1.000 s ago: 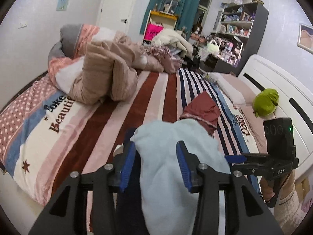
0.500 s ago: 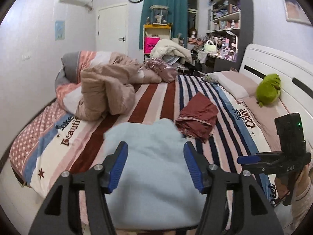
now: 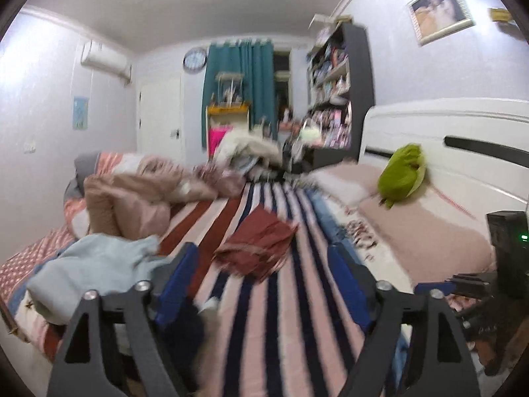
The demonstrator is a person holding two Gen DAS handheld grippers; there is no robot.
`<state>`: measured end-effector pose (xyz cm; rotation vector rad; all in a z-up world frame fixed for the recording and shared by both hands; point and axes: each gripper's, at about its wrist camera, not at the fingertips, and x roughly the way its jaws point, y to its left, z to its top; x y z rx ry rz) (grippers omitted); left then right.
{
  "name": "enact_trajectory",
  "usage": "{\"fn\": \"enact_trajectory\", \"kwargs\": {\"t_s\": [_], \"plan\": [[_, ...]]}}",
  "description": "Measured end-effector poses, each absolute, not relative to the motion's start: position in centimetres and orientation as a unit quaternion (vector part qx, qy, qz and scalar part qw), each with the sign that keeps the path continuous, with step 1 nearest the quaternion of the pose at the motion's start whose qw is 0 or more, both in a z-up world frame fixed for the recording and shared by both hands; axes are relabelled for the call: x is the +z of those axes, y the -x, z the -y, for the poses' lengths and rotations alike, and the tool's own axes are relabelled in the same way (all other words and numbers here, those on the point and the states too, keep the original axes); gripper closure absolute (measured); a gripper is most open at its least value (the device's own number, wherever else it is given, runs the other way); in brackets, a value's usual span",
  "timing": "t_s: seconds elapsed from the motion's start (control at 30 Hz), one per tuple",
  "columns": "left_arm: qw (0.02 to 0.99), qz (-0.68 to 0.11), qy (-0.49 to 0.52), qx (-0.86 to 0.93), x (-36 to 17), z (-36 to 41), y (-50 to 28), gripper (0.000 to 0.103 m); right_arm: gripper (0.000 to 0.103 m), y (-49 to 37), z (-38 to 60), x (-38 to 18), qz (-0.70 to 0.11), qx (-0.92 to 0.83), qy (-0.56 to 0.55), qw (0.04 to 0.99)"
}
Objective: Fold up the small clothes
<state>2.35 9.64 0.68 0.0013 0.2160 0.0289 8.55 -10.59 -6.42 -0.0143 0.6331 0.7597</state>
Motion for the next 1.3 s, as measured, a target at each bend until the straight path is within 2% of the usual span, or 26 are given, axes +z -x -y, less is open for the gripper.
{"fn": "enact_trajectory", "kwargs": {"t_s": [0.17,0.23,0.4,0.6,1.3], "plan": [[0.999,-0.047,0.005,0.014,-0.1,-4.5,-1.3,0.001,0.016,-4.2,14.2,-4.6,-0.218,0.308,0.051,0.925],[0.999,-0.035,0.007,0.019,-0.7,-3.1,-1.2,0.001,0.0,-2.6,15.6,-4.1,-0.181,0.277,0.056,0.942],[0.998,-0.053,0.012,0.011,-1.8,-2.0,-2.0,0.001,0.0,-0.6,18.4,-3.8,-0.129,0.212,0.051,0.967],[0.997,-0.07,0.011,0.019,-2.5,-2.0,-2.8,0.001,0.0,-0.7,19.9,-4.2,-0.131,0.207,0.02,0.969],[0.996,-0.08,0.002,0.039,-3.2,-2.1,-2.9,0.001,0.0,-0.4,18.9,-4.3,-0.132,0.219,0.025,0.966]]}}
